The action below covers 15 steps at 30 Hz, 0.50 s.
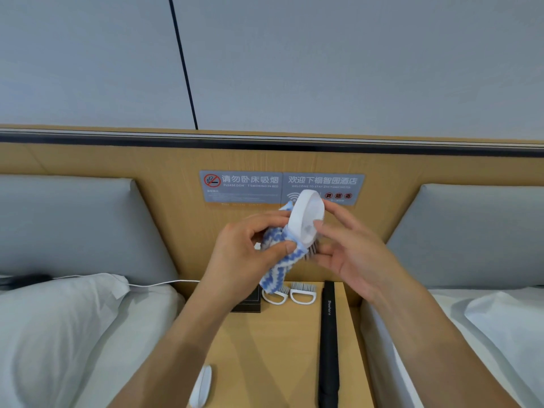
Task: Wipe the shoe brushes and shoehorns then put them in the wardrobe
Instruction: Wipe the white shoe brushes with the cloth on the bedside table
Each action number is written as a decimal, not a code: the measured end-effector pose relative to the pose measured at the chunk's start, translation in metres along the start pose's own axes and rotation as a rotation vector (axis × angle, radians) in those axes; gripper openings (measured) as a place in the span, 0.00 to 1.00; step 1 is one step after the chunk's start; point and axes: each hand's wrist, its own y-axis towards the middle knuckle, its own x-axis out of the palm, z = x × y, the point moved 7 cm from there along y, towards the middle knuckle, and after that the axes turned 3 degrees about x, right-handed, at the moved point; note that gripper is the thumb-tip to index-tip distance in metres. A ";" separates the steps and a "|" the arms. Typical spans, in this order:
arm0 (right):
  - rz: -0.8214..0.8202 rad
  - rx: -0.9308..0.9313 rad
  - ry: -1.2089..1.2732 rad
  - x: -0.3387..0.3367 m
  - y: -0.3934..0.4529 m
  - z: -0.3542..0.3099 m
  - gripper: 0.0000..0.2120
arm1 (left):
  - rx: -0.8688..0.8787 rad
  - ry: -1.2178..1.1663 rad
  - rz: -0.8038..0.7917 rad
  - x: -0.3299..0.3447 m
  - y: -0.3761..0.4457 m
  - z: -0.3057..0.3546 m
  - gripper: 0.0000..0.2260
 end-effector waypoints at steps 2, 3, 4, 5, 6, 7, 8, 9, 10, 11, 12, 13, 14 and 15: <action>0.018 -0.019 -0.052 -0.001 0.000 0.001 0.21 | -0.013 -0.014 -0.008 -0.001 0.000 0.000 0.15; 0.032 -0.033 -0.072 -0.001 0.000 0.001 0.22 | -0.022 -0.024 -0.009 -0.001 0.000 0.000 0.14; 0.045 -0.049 -0.088 -0.001 -0.001 0.000 0.23 | -0.027 -0.030 -0.009 -0.001 -0.001 0.000 0.14; 0.062 -0.069 -0.105 -0.001 -0.001 -0.001 0.24 | -0.027 -0.031 -0.004 -0.002 -0.001 0.001 0.13; 0.080 -0.096 -0.127 -0.001 -0.001 -0.002 0.25 | -0.028 -0.030 0.001 -0.002 0.000 0.001 0.12; 0.101 -0.129 -0.159 -0.001 -0.001 -0.004 0.26 | -0.034 -0.032 0.006 -0.003 0.001 0.001 0.11; 0.121 -0.167 -0.206 -0.001 -0.002 -0.006 0.27 | -0.046 -0.036 0.009 -0.004 0.003 0.001 0.10; 0.137 -0.210 -0.268 0.001 -0.003 -0.008 0.28 | -0.061 -0.039 0.011 -0.005 0.005 0.001 0.09; 0.155 -0.256 -0.344 0.002 -0.004 -0.010 0.29 | -0.077 -0.038 0.013 -0.007 0.007 0.000 0.08; 0.174 -0.303 -0.425 0.003 -0.006 -0.013 0.30 | -0.093 -0.029 0.017 -0.008 0.009 0.000 0.07; 0.190 -0.346 -0.506 0.005 -0.007 -0.015 0.31 | -0.107 -0.018 0.023 -0.009 0.011 0.000 0.06; 0.199 -0.379 -0.581 0.006 -0.009 -0.017 0.32 | -0.121 -0.007 0.034 -0.012 0.013 0.000 0.06; 0.204 -0.400 -0.645 0.008 -0.010 -0.017 0.34 | -0.134 0.006 0.047 -0.014 0.016 0.000 0.06; 0.206 -0.411 -0.691 0.010 -0.011 -0.017 0.35 | -0.145 0.024 0.056 -0.017 0.019 -0.001 0.05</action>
